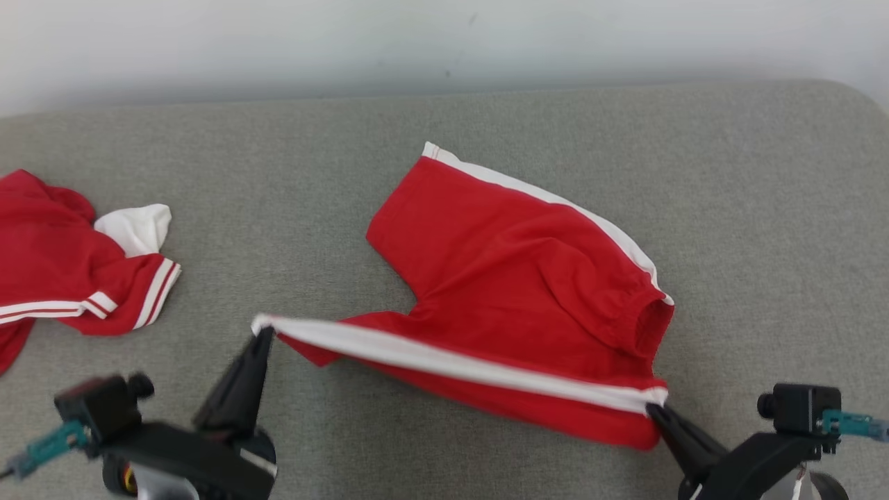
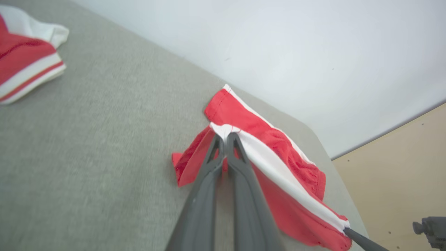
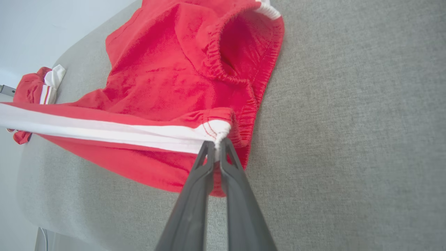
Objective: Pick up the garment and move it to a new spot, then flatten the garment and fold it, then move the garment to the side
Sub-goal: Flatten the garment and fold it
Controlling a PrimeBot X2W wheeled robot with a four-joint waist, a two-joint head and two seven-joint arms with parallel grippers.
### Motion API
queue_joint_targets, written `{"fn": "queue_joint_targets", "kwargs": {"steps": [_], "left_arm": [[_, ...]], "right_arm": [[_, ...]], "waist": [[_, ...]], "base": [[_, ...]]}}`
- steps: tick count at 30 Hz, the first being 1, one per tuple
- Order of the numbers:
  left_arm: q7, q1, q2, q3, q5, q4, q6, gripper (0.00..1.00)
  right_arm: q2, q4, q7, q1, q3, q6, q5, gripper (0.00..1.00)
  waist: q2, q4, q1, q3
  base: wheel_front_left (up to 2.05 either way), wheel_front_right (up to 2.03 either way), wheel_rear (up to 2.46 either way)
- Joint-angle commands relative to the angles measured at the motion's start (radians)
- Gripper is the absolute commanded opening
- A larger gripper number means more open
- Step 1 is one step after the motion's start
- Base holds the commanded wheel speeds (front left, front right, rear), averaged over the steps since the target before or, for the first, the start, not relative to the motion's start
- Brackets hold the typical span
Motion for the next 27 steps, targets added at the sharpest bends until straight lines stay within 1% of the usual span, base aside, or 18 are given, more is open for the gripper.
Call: {"fn": "queue_joint_targets", "kwargs": {"steps": [1, 3, 4, 6, 10, 16, 20, 23, 27], "left_arm": [[-0.025, -0.054, -0.006, 0.004, 0.031, 0.026, -0.001, 0.0], [-0.056, -0.13, -0.01, -0.007, 0.077, 0.078, -0.005, 0.0], [-0.078, -0.174, -0.012, -0.009, 0.107, 0.107, 0.001, 0.0], [-0.11, -0.248, -0.031, -0.033, 0.145, 0.166, -0.01, 0.0], [-0.159, -0.383, -0.05, -0.065, 0.206, 0.282, -0.023, 0.0], [-0.202, -0.545, -0.056, -0.082, 0.256, 0.41, -0.034, 0.0], [-0.217, -0.626, -0.05, -0.096, 0.277, 0.473, -0.044, 0.0], [-0.22, -0.68, -0.044, -0.104, 0.293, 0.521, -0.043, 0.0], [-0.227, -0.745, -0.034, -0.105, 0.328, 0.585, -0.02, 0.0]], "right_arm": [[0.005, 0.007, -0.028, -0.027, 0.004, -0.002, 0.015, 0.0], [0.007, 0.025, -0.068, -0.065, 0.013, -0.002, 0.021, 0.0], [0.007, 0.033, -0.088, -0.083, 0.018, -0.002, 0.024, 0.0], [0.008, 0.052, -0.126, -0.117, 0.03, -0.002, 0.03, 0.0], [0.009, 0.091, -0.209, -0.186, 0.061, -0.002, 0.051, 0.0], [0.009, 0.133, -0.305, -0.27, 0.116, -0.002, 0.08, 0.0], [0.009, 0.156, -0.363, -0.308, 0.142, -0.002, 0.108, 0.0], [0.01, 0.175, -0.403, -0.333, 0.156, -0.002, 0.131, 0.0], [0.009, 0.215, -0.459, -0.362, 0.164, -0.002, 0.171, 0.0]], "waist": [[-0.0001, -0.023, -0.0001, 0.029], [-0.0001, -0.034, -0.0001, 0.053], [-0.0001, -0.039, -0.0001, 0.066], [-0.0001, -0.049, -0.0001, 0.089], [-0.0001, -0.078, -0.0001, 0.13], [-0.0001, -0.125, -0.0001, 0.176], [-0.0001, -0.152, -0.0001, 0.192], [-0.0001, -0.17, -0.0001, 0.201], [-0.0001, -0.191, -0.0001, 0.215]], "base": [[0.0, 0.0, 0.0], [0.0, 0.0, 0.0], [0.0, 0.0, 0.0], [0.0, 0.0, 0.0], [0.0, 0.0, 0.0], [0.0, 0.0, 0.0], [0.0, 0.0, 0.0], [0.0, 0.0, 0.0], [0.0, 0.0, 0.0]]}}
